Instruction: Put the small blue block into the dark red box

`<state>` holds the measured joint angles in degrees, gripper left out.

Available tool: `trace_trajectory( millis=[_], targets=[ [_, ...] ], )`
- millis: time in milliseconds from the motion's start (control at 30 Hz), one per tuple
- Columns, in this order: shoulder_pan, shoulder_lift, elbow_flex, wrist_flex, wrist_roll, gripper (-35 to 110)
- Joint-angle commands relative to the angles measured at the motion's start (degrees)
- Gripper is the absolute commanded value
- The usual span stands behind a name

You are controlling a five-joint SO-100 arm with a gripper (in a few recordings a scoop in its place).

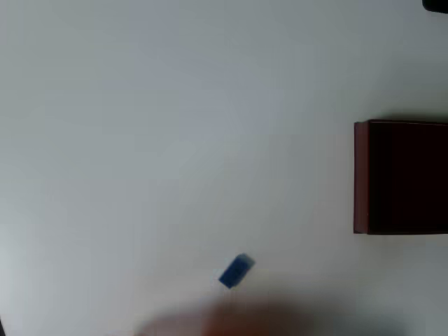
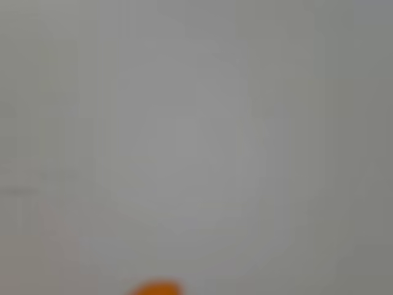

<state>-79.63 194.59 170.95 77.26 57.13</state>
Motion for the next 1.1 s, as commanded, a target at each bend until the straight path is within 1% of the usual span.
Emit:
trace_trajectory(
  millis=[0, 133, 300, 400, 500, 600, 667, 733, 800, 833, 900, 933, 1033, 1067],
  targets=[
    [-9.32, 0.62, 1.49, -1.14, 11.43, 0],
    [-17.49, 0.62, 1.23, -2.02, 27.6, 0],
    [-18.46, 0.53, 0.26, -4.57, 40.52, 0],
    [-16.88, 0.44, -1.58, -3.78, 46.49, 0],
    [-15.12, 0.26, -3.16, -2.55, 56.16, 0],
    [-7.73, 0.26, -5.8, -3.87, 57.22, 0],
    [-2.2, 0.09, -8.09, -3.43, 60.03, 0],
    [6.15, 0.0, -11.6, -2.9, 54.05, 0],
    [13.97, -1.23, -17.58, 0.7, 49.66, 0],
    [18.98, -1.58, -20.57, 1.67, 44.56, 0],
    [28.83, 0.79, -24.08, -1.67, 30.5, 0],
    [31.46, 0.97, -25.75, -3.08, 26.89, 0],
    [40.69, 0.44, -34.72, 1.93, 25.31, 1],
    [44.74, -0.88, -36.3, 0.09, 21.97, 2]
  ],
)
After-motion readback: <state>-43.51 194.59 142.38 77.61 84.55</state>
